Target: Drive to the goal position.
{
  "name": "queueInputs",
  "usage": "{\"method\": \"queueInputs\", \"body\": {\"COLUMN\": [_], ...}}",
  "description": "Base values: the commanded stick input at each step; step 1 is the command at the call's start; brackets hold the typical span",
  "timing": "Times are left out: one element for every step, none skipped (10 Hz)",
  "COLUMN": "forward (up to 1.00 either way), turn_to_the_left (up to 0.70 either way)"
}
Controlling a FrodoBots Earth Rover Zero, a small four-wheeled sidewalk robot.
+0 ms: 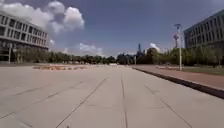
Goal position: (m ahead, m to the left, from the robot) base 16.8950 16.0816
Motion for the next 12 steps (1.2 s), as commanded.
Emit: {"method": "queueInputs", "body": {"forward": [0.7, 0.7, 0.7, 0.7, 0.7, 0.7, 0.7, 0.7, 0.7, 0.7, 0.7, 0.7], "turn_to_the_left": [0.02, 0.02, 0.02, 0.02, 0.02, 0.02, 0.02, 0.02, 0.03, 0.03, 0.02, 0.02]}}
